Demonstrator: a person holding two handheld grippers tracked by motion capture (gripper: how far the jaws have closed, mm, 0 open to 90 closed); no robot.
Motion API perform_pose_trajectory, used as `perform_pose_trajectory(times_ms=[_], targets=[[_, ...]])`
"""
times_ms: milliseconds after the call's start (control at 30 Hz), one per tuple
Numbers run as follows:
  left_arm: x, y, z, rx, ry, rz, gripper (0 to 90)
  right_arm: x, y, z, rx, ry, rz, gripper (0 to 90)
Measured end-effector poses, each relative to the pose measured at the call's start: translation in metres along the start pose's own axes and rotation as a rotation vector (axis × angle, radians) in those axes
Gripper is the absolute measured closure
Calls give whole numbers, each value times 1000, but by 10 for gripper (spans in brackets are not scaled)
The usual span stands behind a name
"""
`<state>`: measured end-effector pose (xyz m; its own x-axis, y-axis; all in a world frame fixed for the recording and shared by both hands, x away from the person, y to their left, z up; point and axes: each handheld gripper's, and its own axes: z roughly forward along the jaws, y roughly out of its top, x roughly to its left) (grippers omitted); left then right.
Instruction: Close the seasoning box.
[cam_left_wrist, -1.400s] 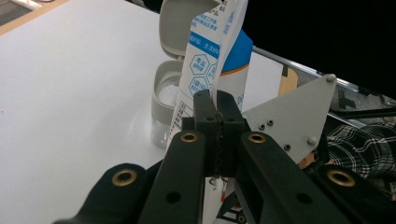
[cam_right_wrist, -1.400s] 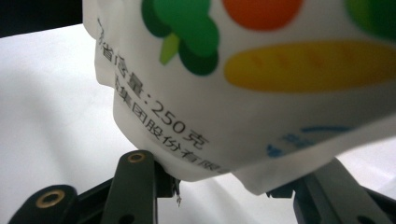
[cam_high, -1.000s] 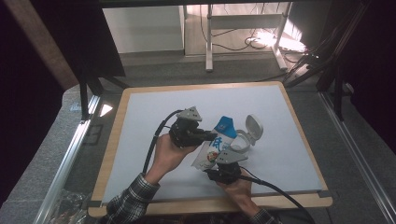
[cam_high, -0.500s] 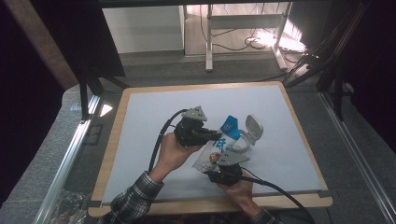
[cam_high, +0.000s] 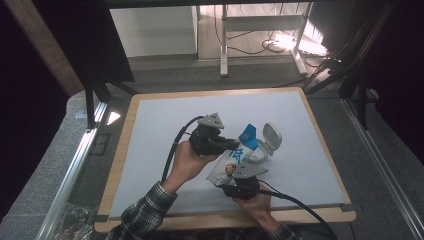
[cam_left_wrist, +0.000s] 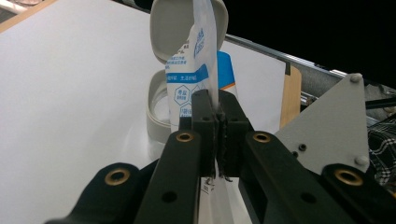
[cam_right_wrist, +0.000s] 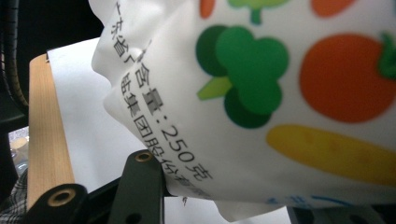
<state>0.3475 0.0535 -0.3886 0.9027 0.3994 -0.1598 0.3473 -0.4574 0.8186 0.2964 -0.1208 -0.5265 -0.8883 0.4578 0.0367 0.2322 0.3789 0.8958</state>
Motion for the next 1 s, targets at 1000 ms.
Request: perform_pose_trajectory(times_ms=[1000], targets=[[-1, 16, 18, 15, 29, 21, 882, -2, 6, -10, -46, 63, 63, 632]])
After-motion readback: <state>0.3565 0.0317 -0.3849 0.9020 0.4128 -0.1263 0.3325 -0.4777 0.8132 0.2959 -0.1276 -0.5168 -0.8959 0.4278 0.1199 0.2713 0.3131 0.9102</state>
